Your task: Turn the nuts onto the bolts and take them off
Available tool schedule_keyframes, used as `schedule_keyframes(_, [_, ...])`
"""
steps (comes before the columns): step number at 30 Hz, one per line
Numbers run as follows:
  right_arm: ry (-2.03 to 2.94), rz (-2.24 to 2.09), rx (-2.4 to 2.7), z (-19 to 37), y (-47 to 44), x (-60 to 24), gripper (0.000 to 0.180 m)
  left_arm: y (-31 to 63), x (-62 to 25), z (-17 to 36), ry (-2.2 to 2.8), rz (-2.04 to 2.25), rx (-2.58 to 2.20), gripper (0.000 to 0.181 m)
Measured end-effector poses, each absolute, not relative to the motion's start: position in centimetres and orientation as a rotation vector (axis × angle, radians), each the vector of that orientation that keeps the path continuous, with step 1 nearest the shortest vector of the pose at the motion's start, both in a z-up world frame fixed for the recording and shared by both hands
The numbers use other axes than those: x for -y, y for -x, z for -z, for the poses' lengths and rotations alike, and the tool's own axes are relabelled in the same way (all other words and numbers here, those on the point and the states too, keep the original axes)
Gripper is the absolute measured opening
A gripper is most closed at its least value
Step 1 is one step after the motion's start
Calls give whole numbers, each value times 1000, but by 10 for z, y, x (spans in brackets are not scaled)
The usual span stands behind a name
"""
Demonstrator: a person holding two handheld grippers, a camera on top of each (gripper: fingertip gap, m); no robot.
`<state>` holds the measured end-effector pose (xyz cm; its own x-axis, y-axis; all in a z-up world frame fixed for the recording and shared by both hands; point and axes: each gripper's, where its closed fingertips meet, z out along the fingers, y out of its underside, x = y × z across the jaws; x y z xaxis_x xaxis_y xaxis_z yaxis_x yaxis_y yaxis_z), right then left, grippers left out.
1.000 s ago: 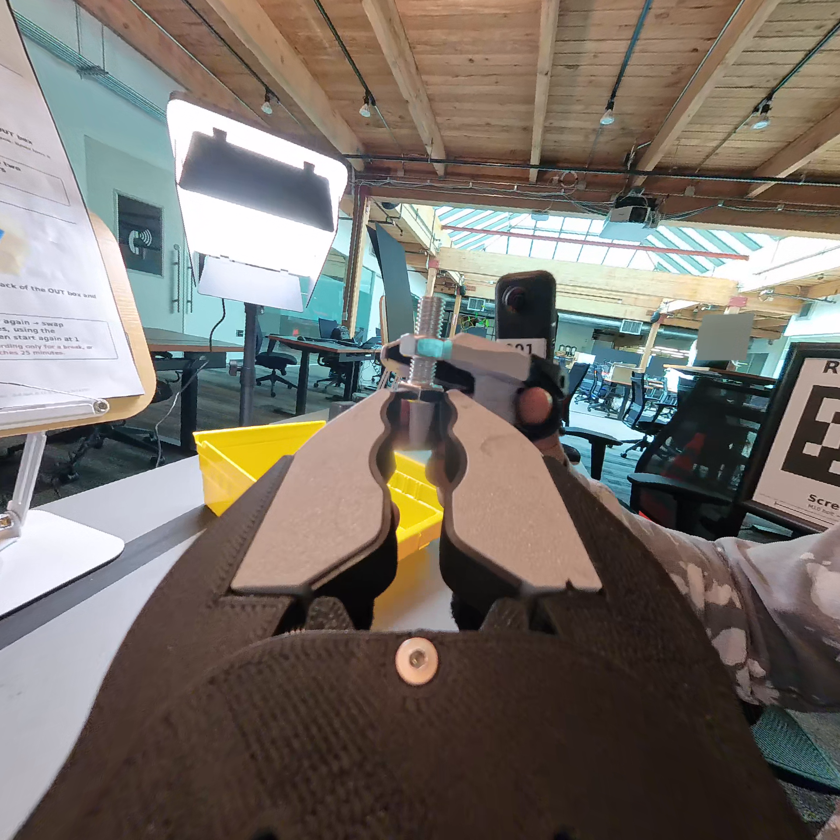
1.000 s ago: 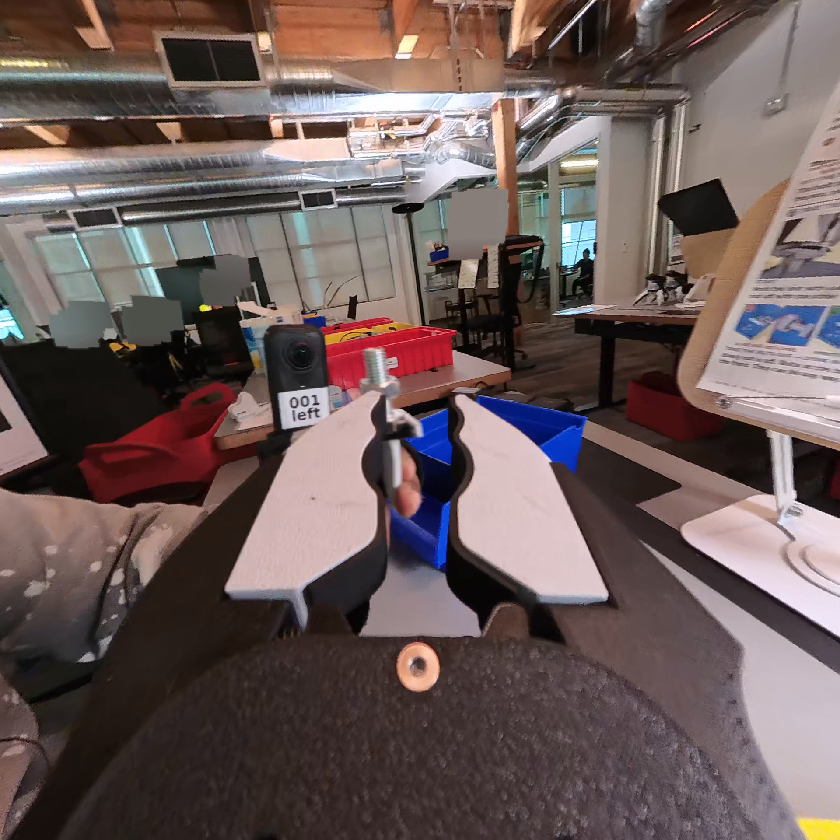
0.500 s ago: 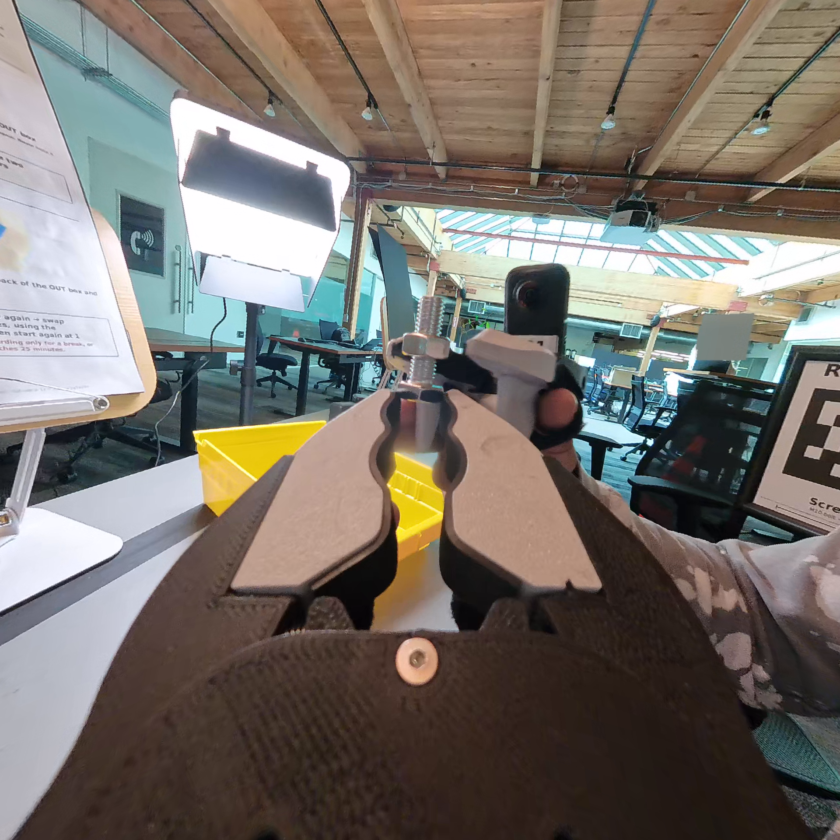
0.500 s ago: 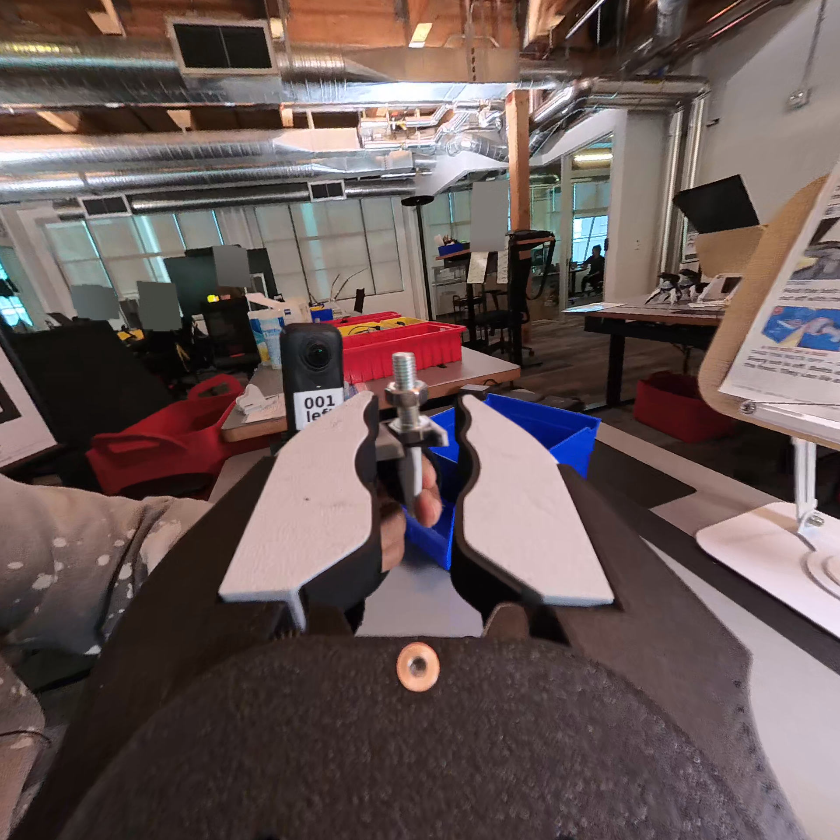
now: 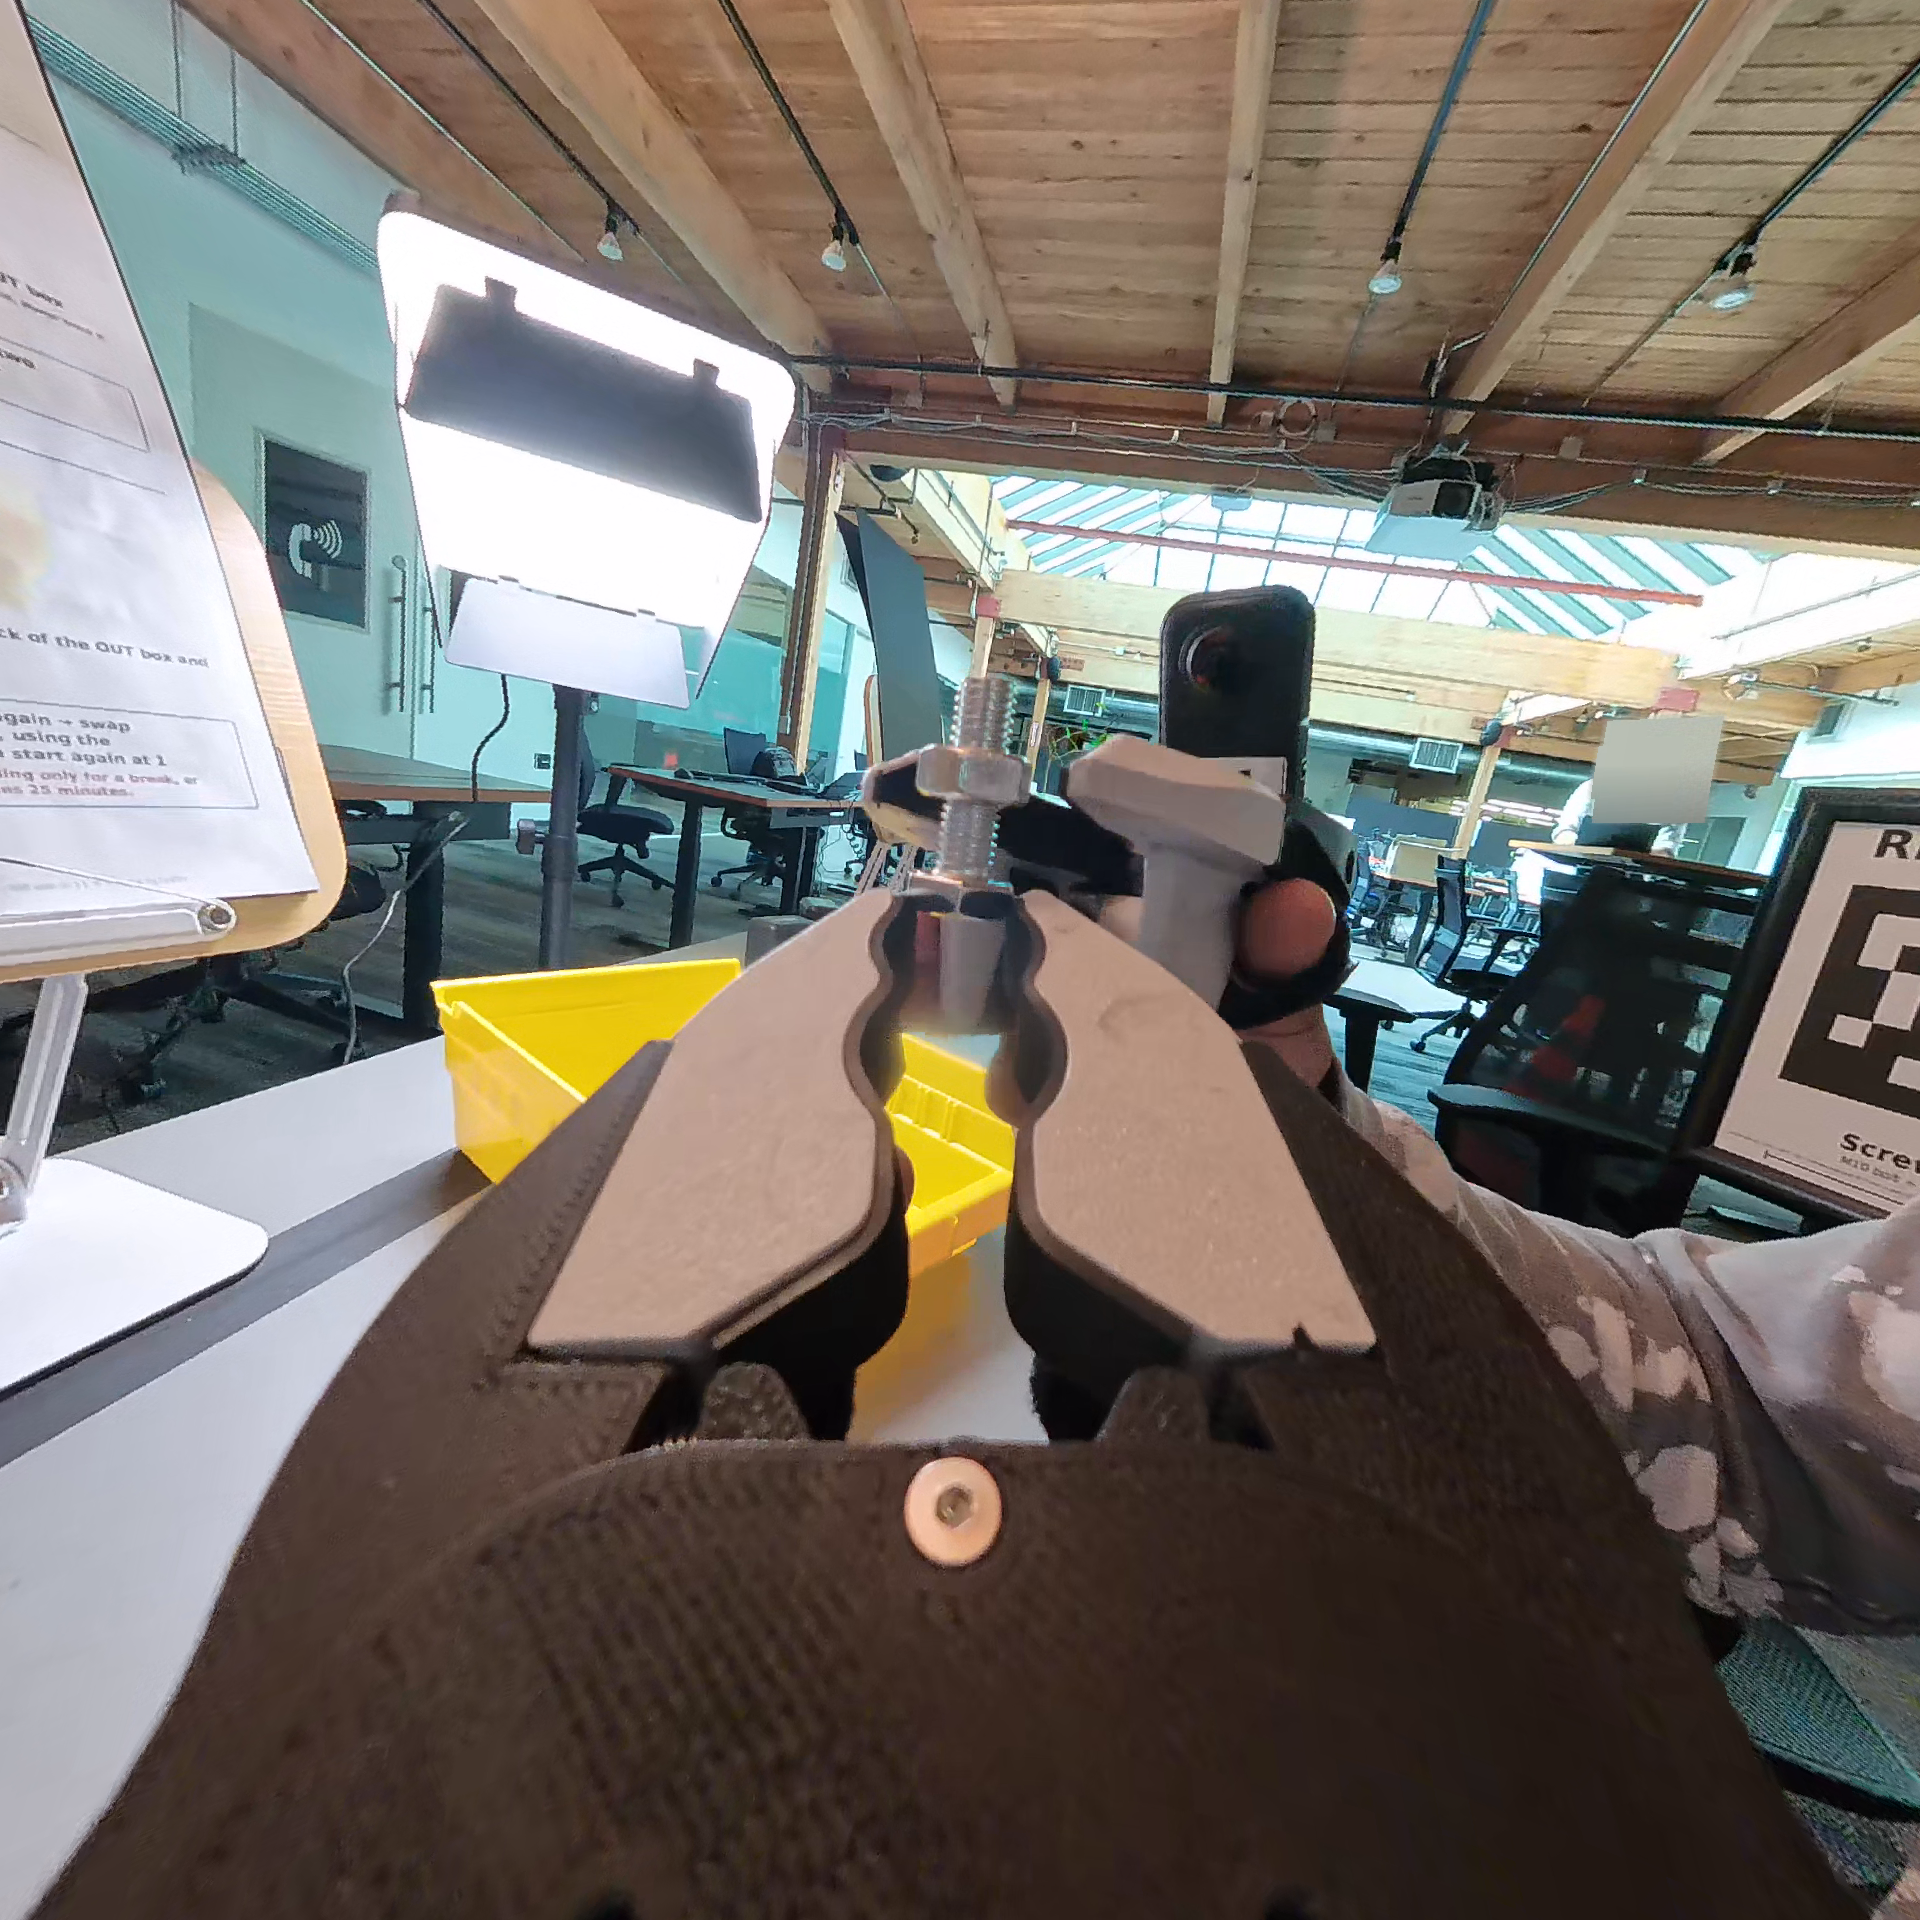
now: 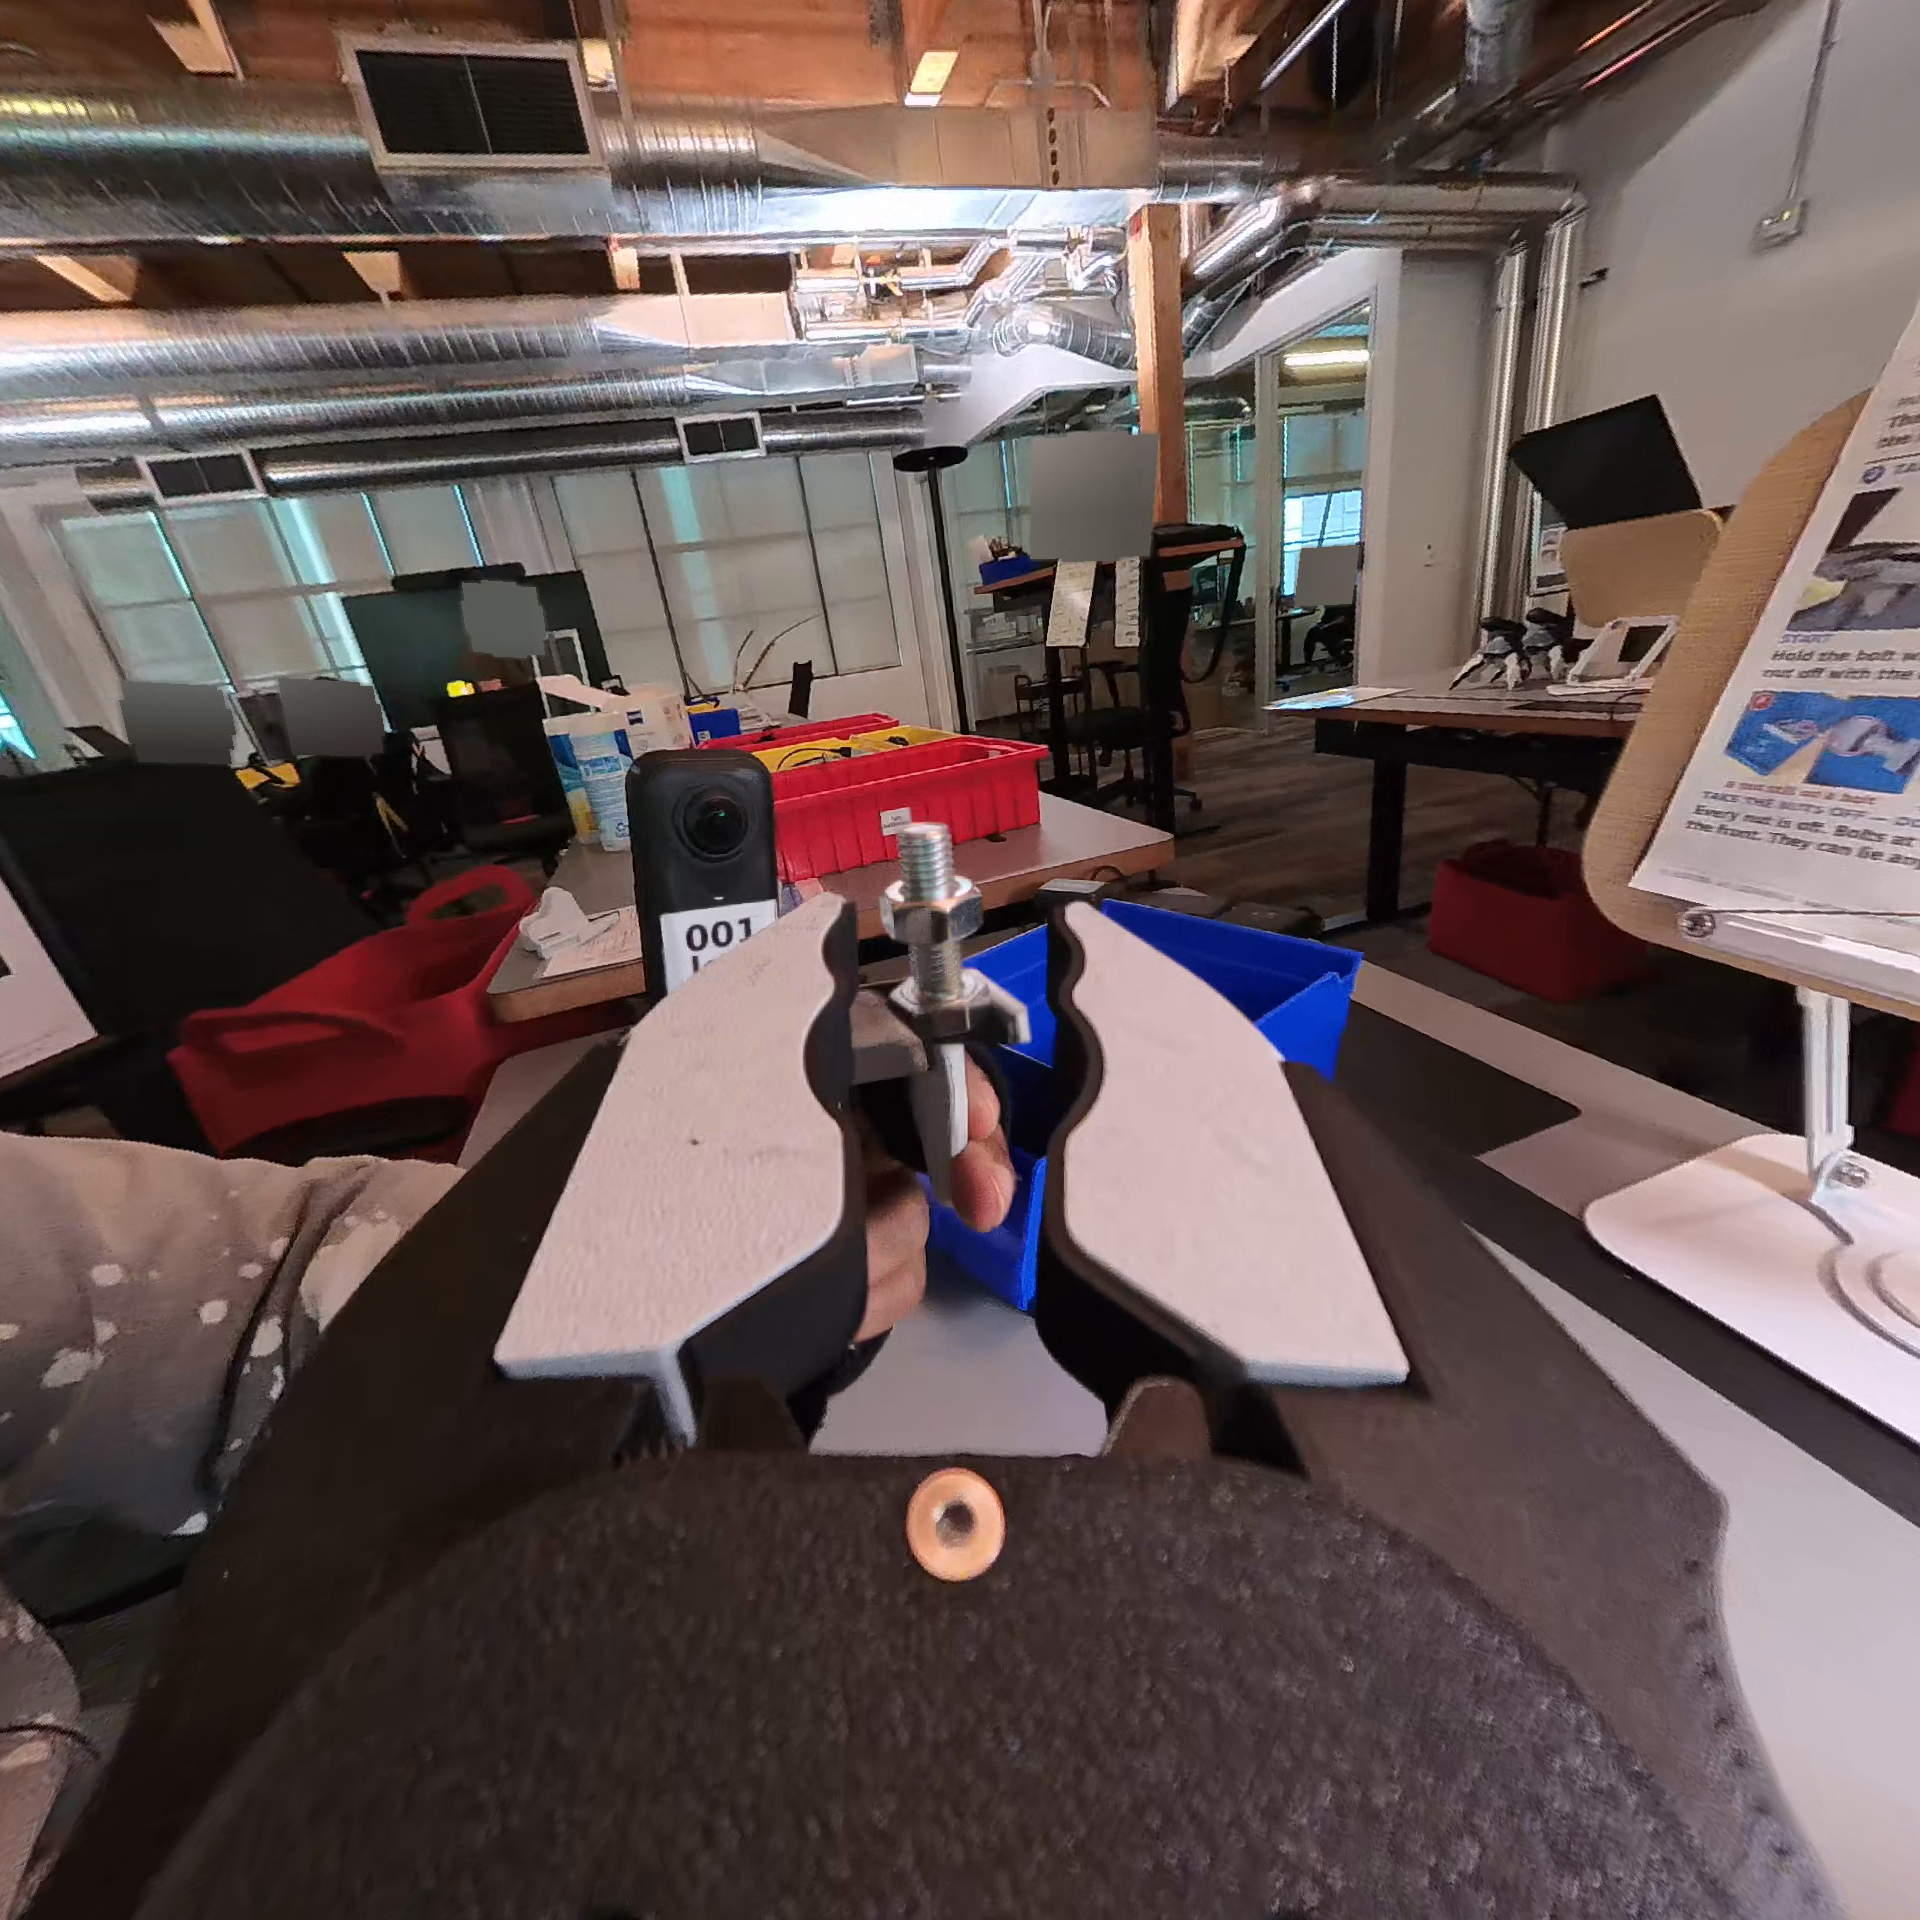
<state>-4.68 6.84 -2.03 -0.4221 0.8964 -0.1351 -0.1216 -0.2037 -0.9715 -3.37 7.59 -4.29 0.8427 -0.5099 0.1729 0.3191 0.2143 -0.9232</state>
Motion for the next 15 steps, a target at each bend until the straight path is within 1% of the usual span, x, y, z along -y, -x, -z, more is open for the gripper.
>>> schedule_keyframes(4, [1012, -1727, 1275, 22, 48, -77, 34, 33, -76, 43, 1234, 580, -181, 17])
schedule_keyframes(5, [1026, -1713, 1249, 21, 47, -82, 21, 36, -76, 42, 1222, 591, -167, 17])
schedule_keyframes(6, [1033, -1686, 1194, 18, 47, -91, 14, 37, -74, 40, 1208, 600, -173, 17])
schedule_keyframes(7, [1025, -1680, 1171, 17, 45, -96, 13, 38, -73, 39, 1210, 589, -177, 17])
schedule_keyframes(12, [977, -1748, 1242, 13, 41, -79, 30, 34, -73, 38, 1210, 577, -188, 17])
schedule_keyframes(15, [974, -1726, 1280, 17, 46, -68, 33, 31, -75, 42, 1216, 588, -192, 17])
